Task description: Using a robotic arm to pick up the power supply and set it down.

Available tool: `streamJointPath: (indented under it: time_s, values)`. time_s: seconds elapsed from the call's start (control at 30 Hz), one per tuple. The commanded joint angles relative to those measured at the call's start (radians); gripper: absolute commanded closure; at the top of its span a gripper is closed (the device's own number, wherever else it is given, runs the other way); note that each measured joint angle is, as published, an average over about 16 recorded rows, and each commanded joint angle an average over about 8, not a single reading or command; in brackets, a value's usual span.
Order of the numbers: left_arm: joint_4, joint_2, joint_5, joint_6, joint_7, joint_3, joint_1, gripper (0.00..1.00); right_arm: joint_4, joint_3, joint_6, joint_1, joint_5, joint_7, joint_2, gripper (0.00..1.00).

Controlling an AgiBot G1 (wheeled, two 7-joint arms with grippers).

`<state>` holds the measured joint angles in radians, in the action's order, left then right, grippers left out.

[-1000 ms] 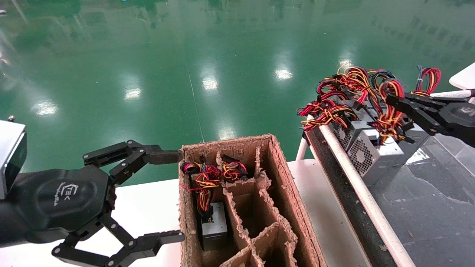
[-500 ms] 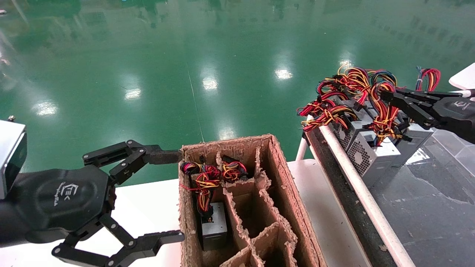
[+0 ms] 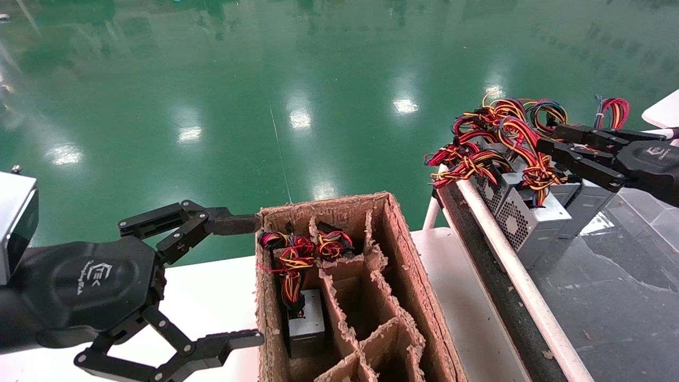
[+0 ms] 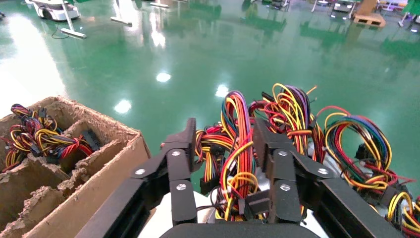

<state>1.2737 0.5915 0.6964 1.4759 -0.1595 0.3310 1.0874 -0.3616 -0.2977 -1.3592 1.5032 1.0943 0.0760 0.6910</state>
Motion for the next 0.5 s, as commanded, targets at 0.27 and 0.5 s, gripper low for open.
streamJointPath:
  time_s: [0.27,0.5]
  values:
    - [0.0,0.0,0.0,0.0,0.0,0.0,0.0,0.0,-0.034,0.022,-0.006,-0.016,-0.044,0.02,-0.002,0.0]
    - [-0.001,0.0,0.0,0.0,0.0,0.0,0.0,0.0,-0.139,0.022,-0.022,-0.065,-0.081,-0.013,-0.011,0.0]
